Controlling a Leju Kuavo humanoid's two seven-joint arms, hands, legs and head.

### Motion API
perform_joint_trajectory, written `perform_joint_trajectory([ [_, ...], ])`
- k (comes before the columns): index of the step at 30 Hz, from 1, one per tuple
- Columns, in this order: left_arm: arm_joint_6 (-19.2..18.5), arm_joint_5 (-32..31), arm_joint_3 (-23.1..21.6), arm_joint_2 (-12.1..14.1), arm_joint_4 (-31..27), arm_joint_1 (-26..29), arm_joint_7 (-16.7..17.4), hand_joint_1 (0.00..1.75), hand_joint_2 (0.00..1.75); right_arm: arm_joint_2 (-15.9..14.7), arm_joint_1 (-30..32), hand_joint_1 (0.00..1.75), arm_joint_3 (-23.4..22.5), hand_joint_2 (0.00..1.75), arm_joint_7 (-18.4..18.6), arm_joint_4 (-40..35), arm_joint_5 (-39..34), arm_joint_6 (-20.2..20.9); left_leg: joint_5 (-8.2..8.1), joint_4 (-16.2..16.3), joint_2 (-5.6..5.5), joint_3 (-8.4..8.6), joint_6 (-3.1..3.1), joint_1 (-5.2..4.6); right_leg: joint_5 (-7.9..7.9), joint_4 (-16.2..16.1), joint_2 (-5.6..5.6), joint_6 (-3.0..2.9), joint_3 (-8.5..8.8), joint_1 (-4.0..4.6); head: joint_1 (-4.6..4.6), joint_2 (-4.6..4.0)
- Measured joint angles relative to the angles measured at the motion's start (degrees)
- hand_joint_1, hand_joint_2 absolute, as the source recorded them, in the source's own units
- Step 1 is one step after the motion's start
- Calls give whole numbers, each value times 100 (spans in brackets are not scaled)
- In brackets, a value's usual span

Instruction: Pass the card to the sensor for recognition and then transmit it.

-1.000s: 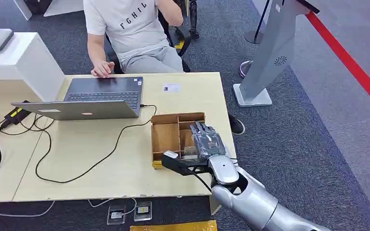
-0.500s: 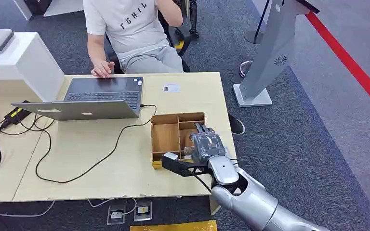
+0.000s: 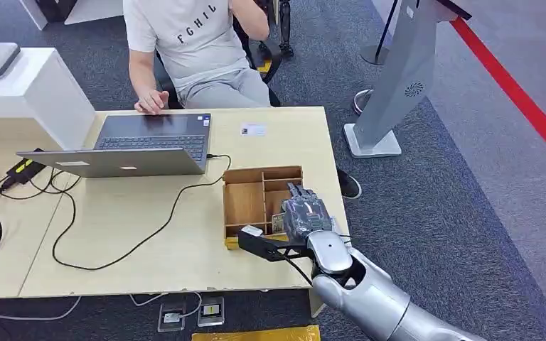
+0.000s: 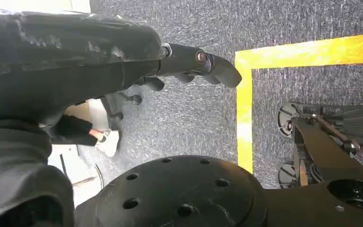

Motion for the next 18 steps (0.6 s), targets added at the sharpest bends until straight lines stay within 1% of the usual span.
perform_joint_trajectory([
  [12, -4, -4, 0, 26, 0, 0, 0, 0, 0, -2, 26, 175, 0, 175, -2, -2, -44, -22, 0, 0, 0, 0, 0, 0, 0, 0, 0, 0, 0, 0, -2, 0],
  [18, -4, -15, 0, 26, 0, 0, 0, 0, 0, -9, 32, 175, -9, 175, 7, -22, -7, -262, 0, 0, 0, 0, 0, 0, 0, 0, 0, 0, 0, 0, -2, 0],
])
